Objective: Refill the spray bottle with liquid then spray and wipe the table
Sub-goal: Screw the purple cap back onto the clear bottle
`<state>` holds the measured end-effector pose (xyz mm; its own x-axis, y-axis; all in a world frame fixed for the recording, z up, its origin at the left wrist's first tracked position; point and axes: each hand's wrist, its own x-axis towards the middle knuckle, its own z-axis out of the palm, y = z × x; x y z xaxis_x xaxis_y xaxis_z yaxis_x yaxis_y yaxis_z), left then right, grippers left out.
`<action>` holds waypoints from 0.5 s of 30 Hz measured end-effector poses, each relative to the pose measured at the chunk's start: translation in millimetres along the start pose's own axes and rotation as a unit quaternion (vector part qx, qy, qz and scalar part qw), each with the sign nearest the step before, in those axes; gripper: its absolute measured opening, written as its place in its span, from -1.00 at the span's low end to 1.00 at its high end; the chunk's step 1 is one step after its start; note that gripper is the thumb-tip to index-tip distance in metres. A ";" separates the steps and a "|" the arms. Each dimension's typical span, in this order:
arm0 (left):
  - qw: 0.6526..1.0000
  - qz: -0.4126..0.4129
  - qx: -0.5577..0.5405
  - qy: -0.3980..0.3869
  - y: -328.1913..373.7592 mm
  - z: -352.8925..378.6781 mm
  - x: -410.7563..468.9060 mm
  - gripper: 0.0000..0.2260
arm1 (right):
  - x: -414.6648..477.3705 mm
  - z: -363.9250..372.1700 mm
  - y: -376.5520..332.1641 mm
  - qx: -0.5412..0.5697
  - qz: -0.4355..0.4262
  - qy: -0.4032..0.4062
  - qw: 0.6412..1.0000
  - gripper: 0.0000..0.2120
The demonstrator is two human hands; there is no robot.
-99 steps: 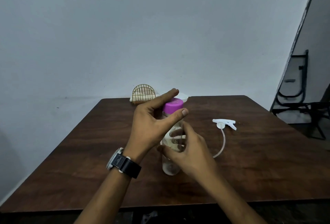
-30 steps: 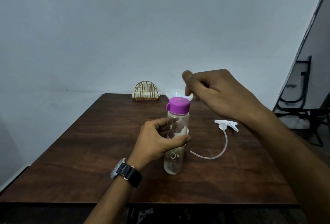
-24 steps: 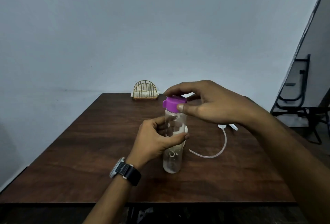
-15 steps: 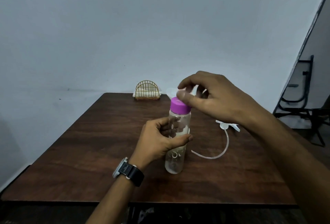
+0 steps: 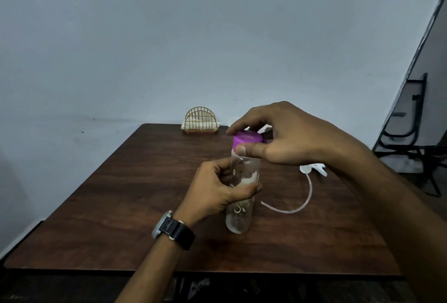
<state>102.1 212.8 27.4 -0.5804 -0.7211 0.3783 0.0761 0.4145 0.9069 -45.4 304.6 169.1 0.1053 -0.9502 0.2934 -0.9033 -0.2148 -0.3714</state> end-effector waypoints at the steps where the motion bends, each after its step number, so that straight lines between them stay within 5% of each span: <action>1: 1.000 -0.005 0.004 -0.013 1.7 -1.1 0.7 -0.70 | 0.2 -0.7 -0.6 0.002 -0.005 -0.019 1.000 -0.72; 6: 0.997 -0.019 -0.009 -0.076 -0.6 -3.9 2.2 -0.54 | 0.9 4.9 3.9 -0.015 -0.005 -0.013 1.000 -0.73; 9: 1.000 -0.010 0.023 -0.015 -0.6 7.7 -4.4 -0.43 | 0.0 7.4 5.5 -0.077 0.008 0.034 0.996 -0.58; 12: 0.998 0.003 0.031 0.047 -4.1 14.2 -5.1 -0.51 | -1.8 10.6 4.9 -0.146 0.036 0.044 0.988 -0.33; 15: 0.999 -0.009 0.017 0.047 -6.1 13.2 -3.5 -0.50 | -4.2 8.7 7.6 -0.073 0.044 0.007 0.996 -0.28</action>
<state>93.0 220.2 18.1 -0.5032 -0.7769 0.3784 0.0371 0.4181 0.9077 -49.1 305.0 157.4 0.0190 -0.9604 0.2781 -0.9600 -0.0952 -0.2633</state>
